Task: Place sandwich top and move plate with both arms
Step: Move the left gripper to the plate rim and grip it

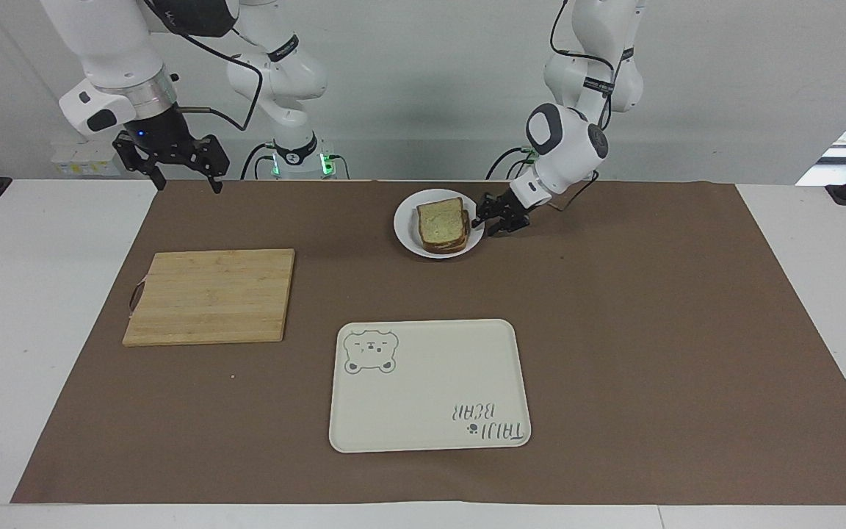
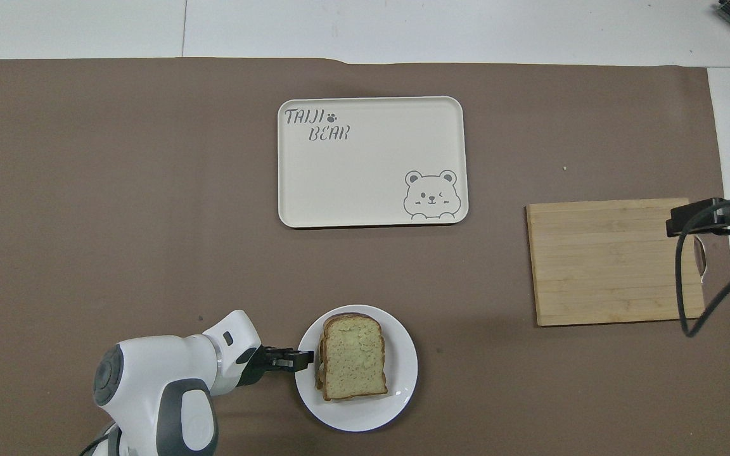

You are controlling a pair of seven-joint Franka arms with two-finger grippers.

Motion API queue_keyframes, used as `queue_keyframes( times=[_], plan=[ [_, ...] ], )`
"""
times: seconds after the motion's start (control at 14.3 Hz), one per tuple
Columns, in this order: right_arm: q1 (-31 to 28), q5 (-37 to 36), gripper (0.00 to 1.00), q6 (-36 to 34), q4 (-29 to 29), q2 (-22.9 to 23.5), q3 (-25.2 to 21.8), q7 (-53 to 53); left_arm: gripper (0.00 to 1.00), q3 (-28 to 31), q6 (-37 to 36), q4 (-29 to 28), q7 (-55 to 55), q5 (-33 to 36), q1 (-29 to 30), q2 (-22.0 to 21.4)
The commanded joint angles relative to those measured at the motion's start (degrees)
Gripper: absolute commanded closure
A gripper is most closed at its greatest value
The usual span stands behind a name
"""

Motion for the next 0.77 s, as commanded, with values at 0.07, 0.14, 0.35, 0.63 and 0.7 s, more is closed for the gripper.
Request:
queue_keyframes(
  times=[0.07,0.14,0.35,0.63,0.7],
  plan=[
    [0.08,0.20,0.00,-0.66,0.36,0.14,-0.15,-0.65,0.82,0.87,2.13,-0.66,1.09,-3.26,-2.33,-0.09],
    [-0.01,0.20,0.00,-0.57,0.36,0.13,-0.15,-0.65,1.00,0.87,1.96,-0.66,1.01,-4.31,-2.25,-0.18],
    [-0.01,0.20,0.00,-0.57,0.36,0.13,-0.15,-0.65,1.00,0.96,1.69,-0.23,1.01,-5.37,-1.46,0.17],
    [0.08,0.20,0.00,-0.66,0.36,0.13,-0.15,-0.65,1.00,1.05,0.20,2.67,2.84,-6.78,2.66,0.62],
    [0.08,0.20,0.00,-0.66,0.44,0.13,-0.15,-0.65,1.00,1.05,-1.02,2.94,3.46,-7.56,4.07,0.53]
  ],
)
